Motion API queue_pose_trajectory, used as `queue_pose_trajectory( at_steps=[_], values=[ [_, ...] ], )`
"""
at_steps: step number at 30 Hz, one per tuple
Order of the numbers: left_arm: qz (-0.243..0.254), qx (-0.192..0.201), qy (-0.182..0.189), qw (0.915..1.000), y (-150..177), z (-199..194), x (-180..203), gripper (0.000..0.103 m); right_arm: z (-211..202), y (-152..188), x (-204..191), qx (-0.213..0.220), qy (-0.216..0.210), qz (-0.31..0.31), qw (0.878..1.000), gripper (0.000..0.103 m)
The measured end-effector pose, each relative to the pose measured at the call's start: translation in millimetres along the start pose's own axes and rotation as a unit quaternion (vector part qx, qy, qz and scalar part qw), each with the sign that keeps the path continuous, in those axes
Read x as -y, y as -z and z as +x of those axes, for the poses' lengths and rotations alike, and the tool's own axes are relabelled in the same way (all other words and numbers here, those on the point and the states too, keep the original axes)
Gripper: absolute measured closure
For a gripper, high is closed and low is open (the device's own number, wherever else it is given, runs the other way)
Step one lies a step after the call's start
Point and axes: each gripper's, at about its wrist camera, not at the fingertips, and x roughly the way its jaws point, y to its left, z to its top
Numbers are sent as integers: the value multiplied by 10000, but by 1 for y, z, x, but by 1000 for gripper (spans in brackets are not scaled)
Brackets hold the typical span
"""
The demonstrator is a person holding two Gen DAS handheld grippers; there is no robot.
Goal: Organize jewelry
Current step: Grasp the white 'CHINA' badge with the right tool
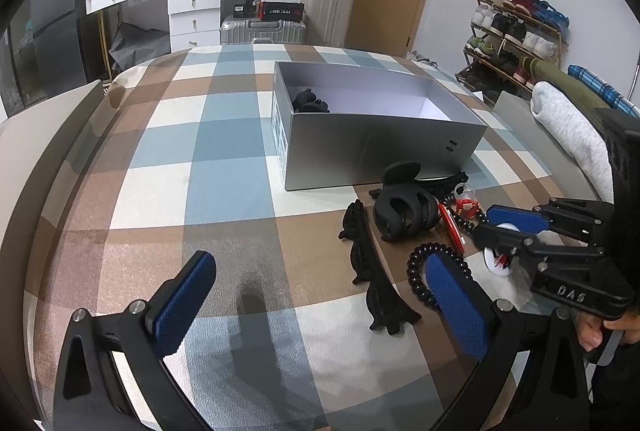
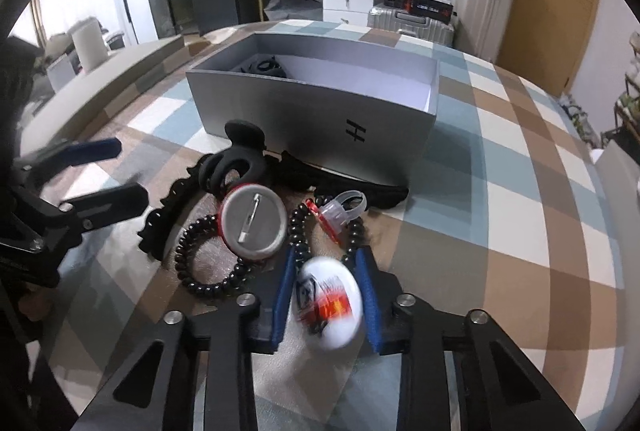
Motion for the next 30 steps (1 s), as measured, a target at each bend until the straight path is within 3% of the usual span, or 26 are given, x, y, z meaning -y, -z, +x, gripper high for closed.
queue_pose_trajectory(
  at_steps=[1, 2, 4, 6, 8, 11, 20, 30],
  values=[
    [-5, -2, -4, 10000, 0, 0, 0, 1, -2, -1, 1, 38, -38, 18, 10000, 85],
    [-4, -7, -4, 10000, 0, 0, 0, 1, -3, -1, 2, 33, -125, 29, 9999, 100],
    [3, -4, -13, 10000, 0, 0, 0, 1, -3, -2, 3, -32, -129, 12, 9999, 101],
    [15, 1, -25, 10000, 0, -1, 1, 1, -5, -1, 4, -72, -119, -43, 9999, 97],
    [26, 6, -23, 10000, 0, -1, 1, 1, -9, 1, 10, -93, -112, 14, 9999, 77],
    [22, -19, -18, 10000, 0, 0, 1, 1, -16, 2, 19, -74, -141, 80, 9998, 61],
    [-38, -66, 17, 10000, -1, 2, -1, 1, -8, 15, 3, -526, -454, -406, 9968, 54],
    [-98, -96, 52, 9999, 0, 2, -2, 1, -9, 21, -2, -473, -401, -722, 9955, 61]
  ],
)
